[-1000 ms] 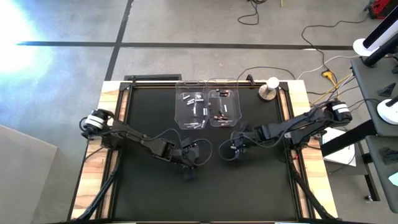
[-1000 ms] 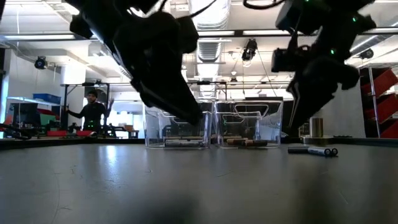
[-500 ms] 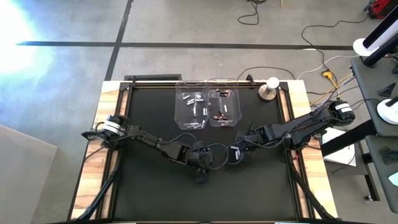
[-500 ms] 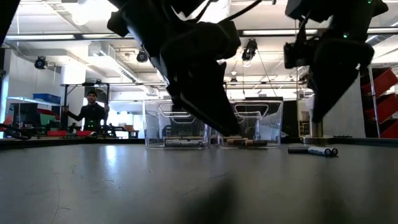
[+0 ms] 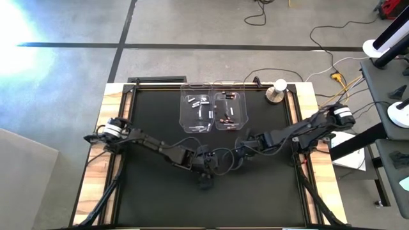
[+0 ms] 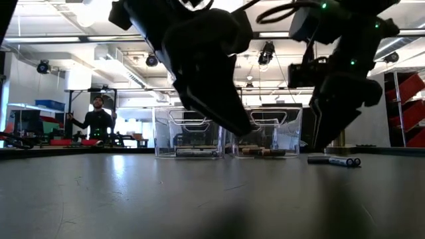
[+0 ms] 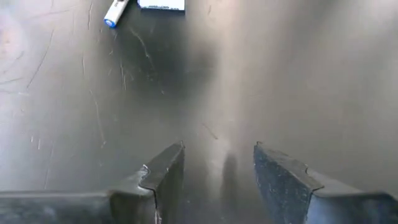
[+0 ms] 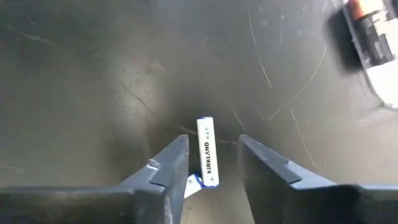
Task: Sort batteries
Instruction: Put the white battery into the left transparent bin
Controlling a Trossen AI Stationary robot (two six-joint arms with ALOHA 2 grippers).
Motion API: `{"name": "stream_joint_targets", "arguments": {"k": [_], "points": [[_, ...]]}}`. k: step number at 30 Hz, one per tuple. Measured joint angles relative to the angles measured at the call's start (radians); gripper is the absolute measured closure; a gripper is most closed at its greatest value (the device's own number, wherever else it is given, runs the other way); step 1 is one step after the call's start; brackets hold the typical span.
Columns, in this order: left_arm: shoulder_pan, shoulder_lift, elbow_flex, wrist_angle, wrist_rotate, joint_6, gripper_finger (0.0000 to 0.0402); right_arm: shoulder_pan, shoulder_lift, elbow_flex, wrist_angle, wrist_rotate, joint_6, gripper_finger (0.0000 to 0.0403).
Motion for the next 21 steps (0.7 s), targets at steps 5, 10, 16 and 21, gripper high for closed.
{"name": "stream_joint_targets", "arguments": {"k": [5, 10, 16, 21], "points": [[-0.015, -0.004, -0.007, -0.018, -0.021, -0.027, 0.0240, -0.010, 0.054, -0.001, 0.035, -0.054, -0.031, 0.0252], [-0.026, -0.004, -0.022, -0.020, -0.022, -0.069, 0.0242, -0.011, 0.103, 0.001, 0.065, -0.071, -0.033, 0.0260], [-0.036, -0.004, -0.033, -0.017, -0.023, -0.084, 0.0242, -0.011, 0.137, 0.002, 0.076, -0.074, -0.015, 0.0291], [-0.036, -0.004, -0.045, -0.010, -0.040, -0.088, 0.0243, -0.011, 0.141, 0.002, 0.082, -0.077, -0.014, 0.0324]]}}
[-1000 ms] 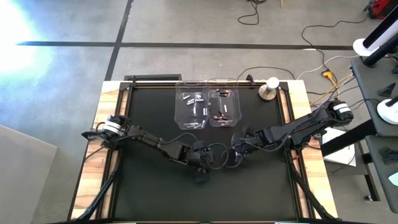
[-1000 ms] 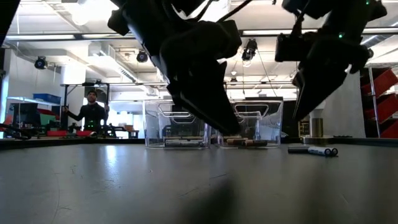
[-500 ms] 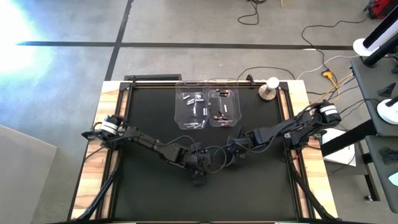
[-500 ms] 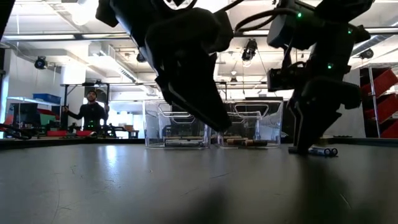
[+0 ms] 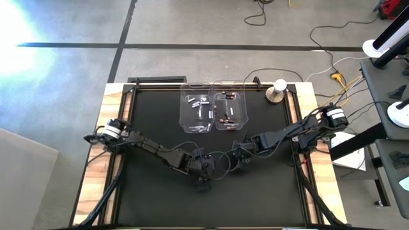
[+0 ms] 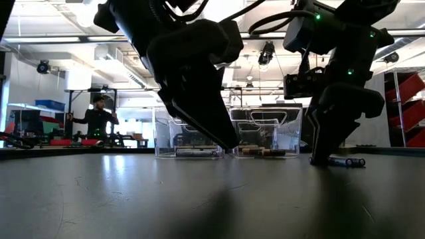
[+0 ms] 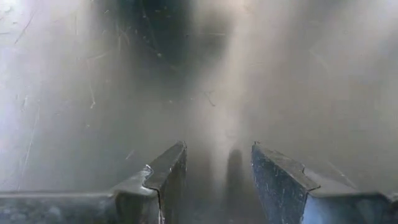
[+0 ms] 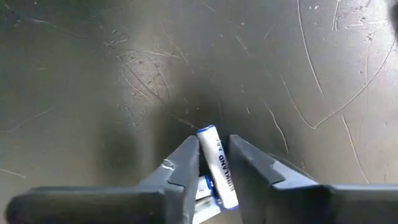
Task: Sort batteries
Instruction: Put the white battery into the left transparent bin
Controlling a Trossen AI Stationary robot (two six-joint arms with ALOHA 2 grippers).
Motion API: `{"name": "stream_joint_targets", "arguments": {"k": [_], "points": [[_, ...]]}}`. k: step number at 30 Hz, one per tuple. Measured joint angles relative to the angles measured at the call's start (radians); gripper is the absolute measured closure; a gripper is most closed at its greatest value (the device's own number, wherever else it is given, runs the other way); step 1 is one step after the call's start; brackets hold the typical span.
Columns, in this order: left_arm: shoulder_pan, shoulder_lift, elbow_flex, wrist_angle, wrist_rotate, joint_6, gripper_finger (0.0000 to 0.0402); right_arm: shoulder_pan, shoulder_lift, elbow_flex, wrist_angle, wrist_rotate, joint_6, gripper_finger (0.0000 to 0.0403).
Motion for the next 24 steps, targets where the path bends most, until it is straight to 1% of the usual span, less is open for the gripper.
{"name": "stream_joint_targets", "arguments": {"k": [5, 8, 13, 16, 20, 24], "points": [[0.000, 0.000, -0.003, 0.007, -0.008, -0.003, 0.0243, 0.000, 0.003, 0.000, 0.004, 0.000, -0.019, 0.0358], [0.000, 0.000, -0.003, 0.028, -0.008, -0.012, 0.0243, 0.000, 0.003, 0.000, 0.005, 0.000, -0.037, 0.0370], [0.000, -0.020, -0.004, 0.025, -0.047, -0.018, 0.0243, 0.000, -0.008, 0.000, 0.005, 0.004, -0.049, 0.0370], [0.000, -0.050, -0.005, 0.025, -0.063, -0.018, 0.0243, 0.000, -0.028, 0.019, -0.011, 0.003, -0.087, 0.0370], [0.001, -0.105, -0.013, -0.003, -0.090, -0.014, 0.0243, -0.001, -0.070, 0.094, -0.026, 0.004, -0.134, 0.0370], [0.002, -0.180, -0.015, -0.058, -0.145, 0.010, 0.0243, -0.001, -0.112, 0.195, -0.058, 0.010, -0.152, 0.0370]]}}
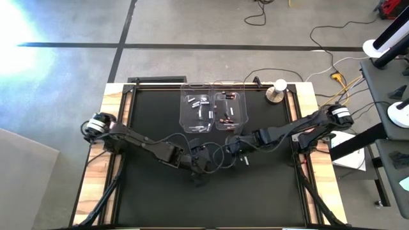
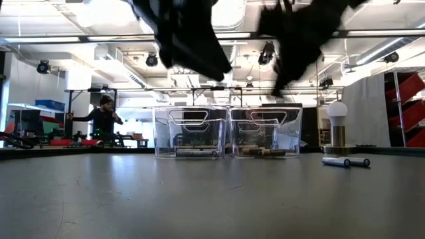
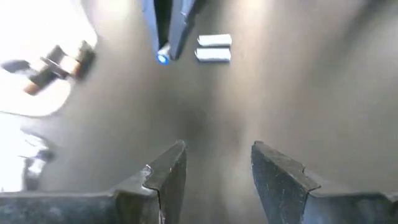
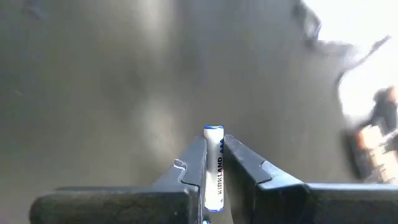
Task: Sort batteries
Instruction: Put the white battery into the left transparent bin
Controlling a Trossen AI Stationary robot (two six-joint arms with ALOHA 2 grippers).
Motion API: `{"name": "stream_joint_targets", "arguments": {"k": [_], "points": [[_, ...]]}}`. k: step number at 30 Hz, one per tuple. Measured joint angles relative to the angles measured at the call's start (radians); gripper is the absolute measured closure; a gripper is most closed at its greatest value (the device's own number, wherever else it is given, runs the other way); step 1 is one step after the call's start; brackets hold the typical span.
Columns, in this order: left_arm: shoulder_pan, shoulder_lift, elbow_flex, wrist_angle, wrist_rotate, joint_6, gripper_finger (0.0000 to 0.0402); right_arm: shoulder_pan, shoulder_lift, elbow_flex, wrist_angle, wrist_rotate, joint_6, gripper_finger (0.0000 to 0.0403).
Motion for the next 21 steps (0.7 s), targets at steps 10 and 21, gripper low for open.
{"name": "stream_joint_targets", "arguments": {"k": [10, 21], "points": [[0.012, -0.218, -0.011, 0.060, -0.020, 0.107, 0.0242, 0.000, -0.100, 0.253, 0.003, 0.053, -0.018, 0.0370], [0.059, -0.352, -0.078, 0.431, -0.012, 0.134, 0.0242, 0.008, -0.137, 0.395, 0.212, 0.050, -0.076, 0.0370]]}}
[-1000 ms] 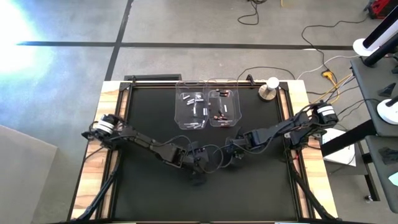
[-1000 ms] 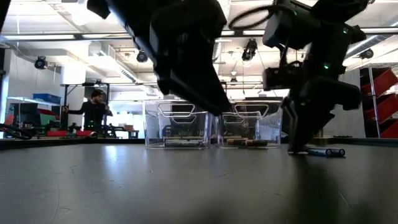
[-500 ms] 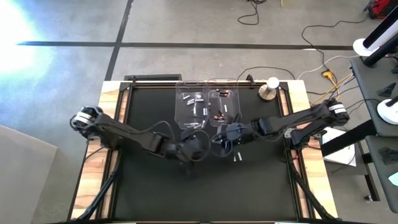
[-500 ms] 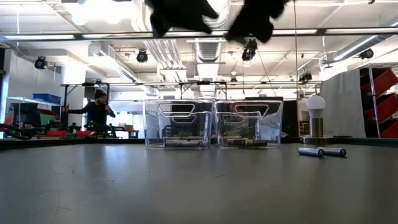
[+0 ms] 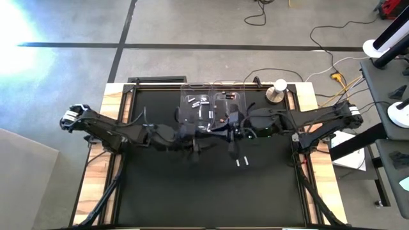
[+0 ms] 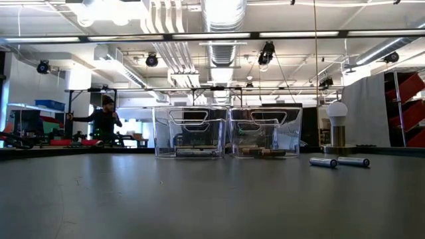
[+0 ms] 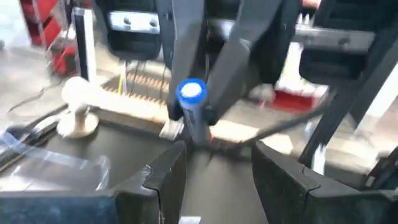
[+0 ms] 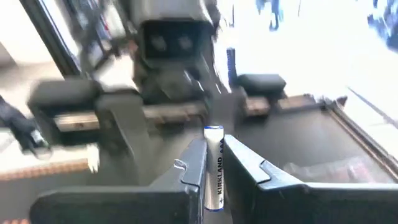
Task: Sort batteries
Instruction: Put the white battery into the left transparent bin
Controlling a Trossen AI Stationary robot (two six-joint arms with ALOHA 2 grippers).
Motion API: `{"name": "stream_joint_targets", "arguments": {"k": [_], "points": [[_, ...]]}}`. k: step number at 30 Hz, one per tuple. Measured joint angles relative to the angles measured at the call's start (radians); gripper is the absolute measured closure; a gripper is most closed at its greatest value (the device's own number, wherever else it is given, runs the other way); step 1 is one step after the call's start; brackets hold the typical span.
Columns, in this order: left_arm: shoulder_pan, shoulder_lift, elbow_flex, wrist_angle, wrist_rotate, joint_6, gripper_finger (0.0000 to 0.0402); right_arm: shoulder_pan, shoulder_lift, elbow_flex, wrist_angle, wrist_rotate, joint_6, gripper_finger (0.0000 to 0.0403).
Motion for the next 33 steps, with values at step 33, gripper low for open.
{"name": "stream_joint_targets", "arguments": {"k": [33], "points": [[0.031, -0.018, 0.001, 0.147, 0.032, -0.005, 0.0386, 0.021, -0.002, 0.004, 0.131, -0.003, -0.019, 0.0348]]}}
